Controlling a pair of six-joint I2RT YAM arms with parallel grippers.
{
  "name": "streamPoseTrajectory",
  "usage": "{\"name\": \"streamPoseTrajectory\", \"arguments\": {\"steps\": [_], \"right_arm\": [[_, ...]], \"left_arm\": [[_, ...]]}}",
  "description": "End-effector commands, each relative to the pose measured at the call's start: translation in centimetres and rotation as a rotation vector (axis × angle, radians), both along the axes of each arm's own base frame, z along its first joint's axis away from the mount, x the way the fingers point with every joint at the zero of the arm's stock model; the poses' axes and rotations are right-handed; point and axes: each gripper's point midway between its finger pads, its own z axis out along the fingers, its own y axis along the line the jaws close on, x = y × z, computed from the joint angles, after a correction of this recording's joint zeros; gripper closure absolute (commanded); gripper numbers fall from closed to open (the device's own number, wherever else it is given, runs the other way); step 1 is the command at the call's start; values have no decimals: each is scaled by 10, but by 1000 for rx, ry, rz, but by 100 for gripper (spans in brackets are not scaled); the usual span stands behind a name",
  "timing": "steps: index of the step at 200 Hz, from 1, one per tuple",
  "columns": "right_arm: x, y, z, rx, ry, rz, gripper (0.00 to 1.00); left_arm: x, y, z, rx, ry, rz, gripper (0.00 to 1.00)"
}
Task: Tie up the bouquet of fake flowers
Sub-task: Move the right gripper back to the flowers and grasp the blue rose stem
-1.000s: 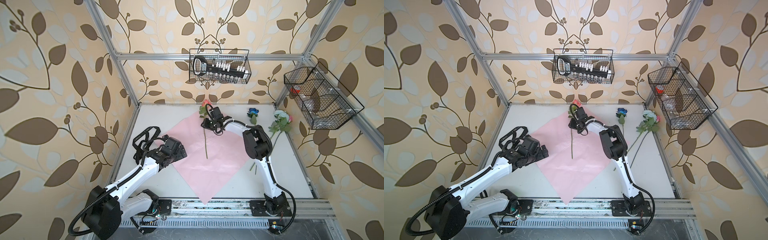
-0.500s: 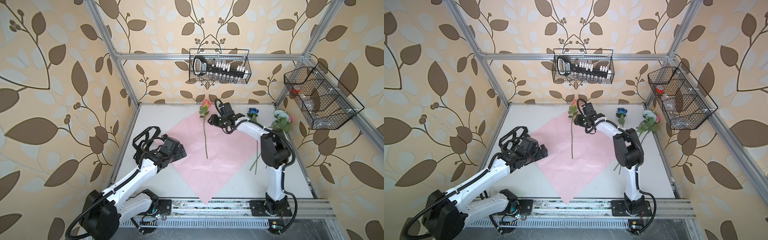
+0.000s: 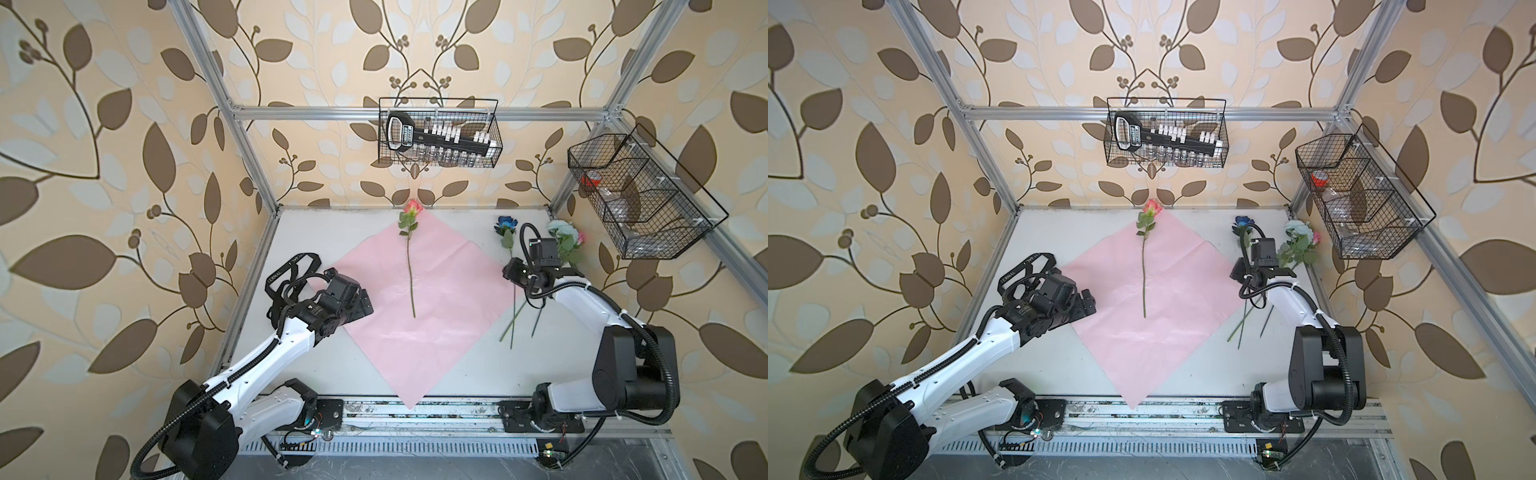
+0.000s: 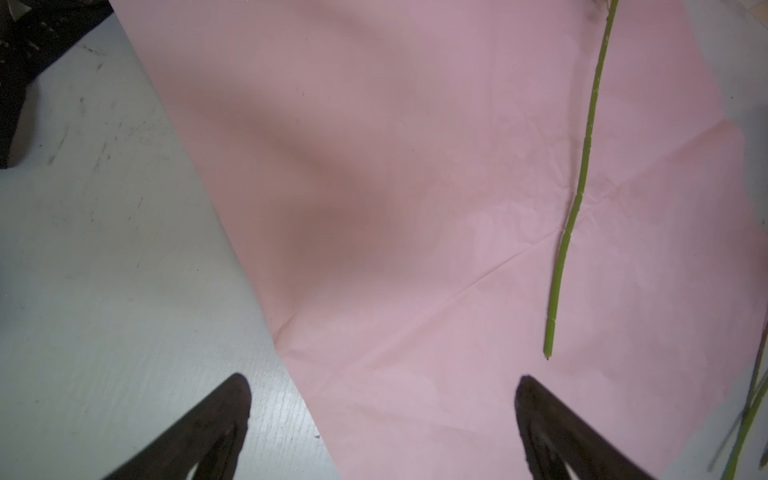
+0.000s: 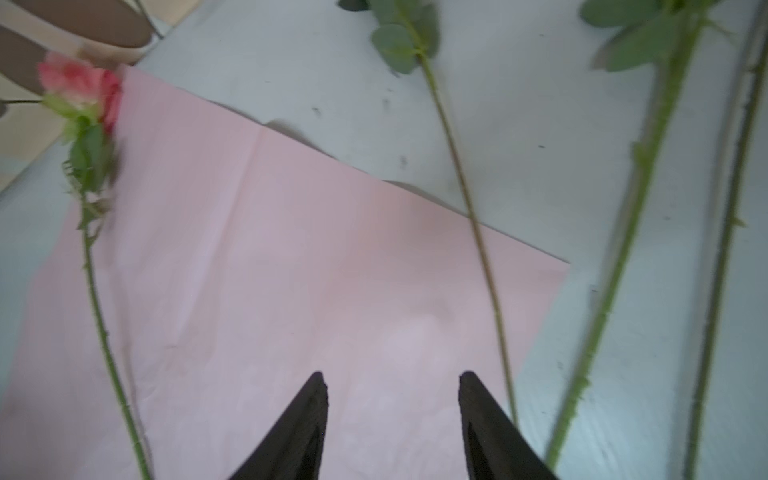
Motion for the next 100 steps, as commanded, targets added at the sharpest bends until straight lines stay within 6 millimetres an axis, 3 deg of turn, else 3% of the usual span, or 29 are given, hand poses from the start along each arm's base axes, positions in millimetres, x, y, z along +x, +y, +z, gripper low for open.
{"name": "streamPoseTrajectory", "arguments": {"steps": [1, 23, 41, 100], "right_arm": [[-13, -22, -13, -45, 55, -4, 50], [-12, -40, -24, -40, 84, -37, 52], [0, -42, -29, -29, 84, -23, 54], [68, -44, -42, 14, 41, 28, 55]], "left_arm": [[9, -3, 14, -8, -52, -14, 1], [9, -6, 13, -12, -41, -20, 1], [8, -6, 10, -16, -29, -18, 1], [12, -7, 5, -1, -15, -20, 1]]}}
